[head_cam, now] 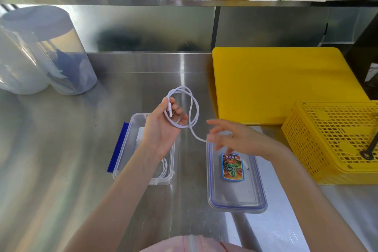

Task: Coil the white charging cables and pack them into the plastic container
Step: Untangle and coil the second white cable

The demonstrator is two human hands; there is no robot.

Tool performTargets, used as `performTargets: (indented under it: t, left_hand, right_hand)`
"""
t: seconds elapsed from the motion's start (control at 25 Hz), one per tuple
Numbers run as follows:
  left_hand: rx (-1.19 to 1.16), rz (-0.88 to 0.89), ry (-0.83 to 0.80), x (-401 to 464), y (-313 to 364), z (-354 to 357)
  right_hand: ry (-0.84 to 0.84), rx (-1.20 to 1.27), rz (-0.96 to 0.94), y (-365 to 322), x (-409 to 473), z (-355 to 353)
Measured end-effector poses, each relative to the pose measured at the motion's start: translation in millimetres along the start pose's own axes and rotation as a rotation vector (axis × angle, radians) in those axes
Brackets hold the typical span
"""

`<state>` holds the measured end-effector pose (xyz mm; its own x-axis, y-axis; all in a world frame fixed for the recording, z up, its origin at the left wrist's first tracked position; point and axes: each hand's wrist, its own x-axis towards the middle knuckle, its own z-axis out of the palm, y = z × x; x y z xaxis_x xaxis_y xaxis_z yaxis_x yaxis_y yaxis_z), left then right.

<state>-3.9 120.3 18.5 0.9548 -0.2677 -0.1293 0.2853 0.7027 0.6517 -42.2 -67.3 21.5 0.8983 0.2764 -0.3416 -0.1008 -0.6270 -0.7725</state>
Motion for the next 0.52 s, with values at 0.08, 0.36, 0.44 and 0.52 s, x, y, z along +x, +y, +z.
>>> performTargets:
  t: [0.08, 0.36, 0.44, 0.52]
  left_hand:
    - [-0.027, -0.02, -0.056, -5, -5, 4]
    - [-0.032, -0.08, -0.177, -11, -20, 11]
    - [0.027, -0.095, -0.219, -13, -23, 8]
    - [0.092, -0.144, -0.275, -15, -20, 3]
  right_hand:
    - [0.17, 0.179, -0.043, -9, 6, 3]
    - [0.32, 0.346, -0.063, -19, 17, 15]
    - [0.366, 0.389, -0.073, -16, 17, 16]
    - [0.384, 0.354, -0.075, -12, 16, 13]
